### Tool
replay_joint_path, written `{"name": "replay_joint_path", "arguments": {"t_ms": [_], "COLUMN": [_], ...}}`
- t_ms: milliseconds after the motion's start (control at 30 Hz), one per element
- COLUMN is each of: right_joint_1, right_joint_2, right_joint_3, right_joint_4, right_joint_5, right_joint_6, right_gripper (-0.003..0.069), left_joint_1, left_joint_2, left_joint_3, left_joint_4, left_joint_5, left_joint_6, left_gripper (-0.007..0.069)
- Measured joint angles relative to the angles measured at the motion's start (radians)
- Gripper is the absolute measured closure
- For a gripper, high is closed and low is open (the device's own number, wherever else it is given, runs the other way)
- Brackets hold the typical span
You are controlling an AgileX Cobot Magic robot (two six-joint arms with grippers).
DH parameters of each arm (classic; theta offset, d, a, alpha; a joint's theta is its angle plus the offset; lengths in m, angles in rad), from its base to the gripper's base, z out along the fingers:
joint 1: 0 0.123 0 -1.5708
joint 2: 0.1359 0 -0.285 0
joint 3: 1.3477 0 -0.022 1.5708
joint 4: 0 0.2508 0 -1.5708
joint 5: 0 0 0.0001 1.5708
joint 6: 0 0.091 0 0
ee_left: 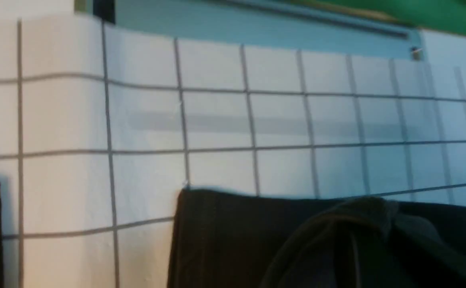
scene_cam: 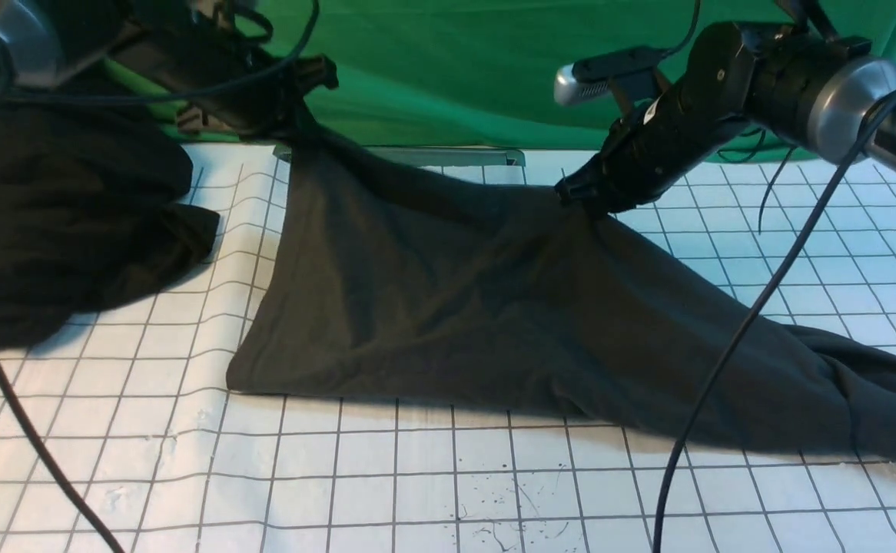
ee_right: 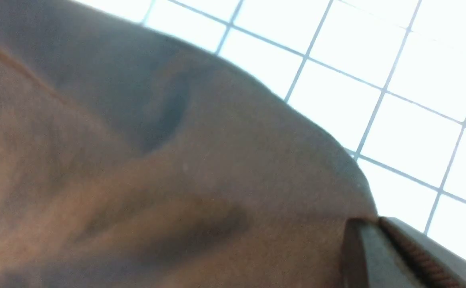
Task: Fold a long-sleeved shirt over a white checkered tablecloth.
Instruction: 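Fold the black garment in half by bringing its near edge over to the far edge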
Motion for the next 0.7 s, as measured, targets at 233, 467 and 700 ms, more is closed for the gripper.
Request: {"name": "replay_joint_path", "arguments": {"t_ms": [233, 467, 700], "right_joint_1": [0.000, 0.000, -0.001], "right_joint_2": [0.091, 0.102, 0.074], "right_joint_3": [0.000, -0.008, -0.097], "right_joint_4": [-0.037, -0.068, -0.107], "right_joint_5": [-0.074, -0.132, 0.024], "right_joint_6": [0.000, 0.002, 0.002], "right_gripper": [0.0645, 0.0540, 0.0296], "left_joint_1": [0.000, 0.000, 0.001], "left_joint_2": [0.100, 0.117, 0.090], "left_joint_3": [0.000, -0.001, -0.046], "left_joint_4": [0.000, 0.000, 0.038], "left_joint_5": [-0.043, -0.075, 0.013], "left_joint_6": [-0.008, -0.009, -0.009], "left_gripper": [0.0609, 0.0556, 0.0333]}}
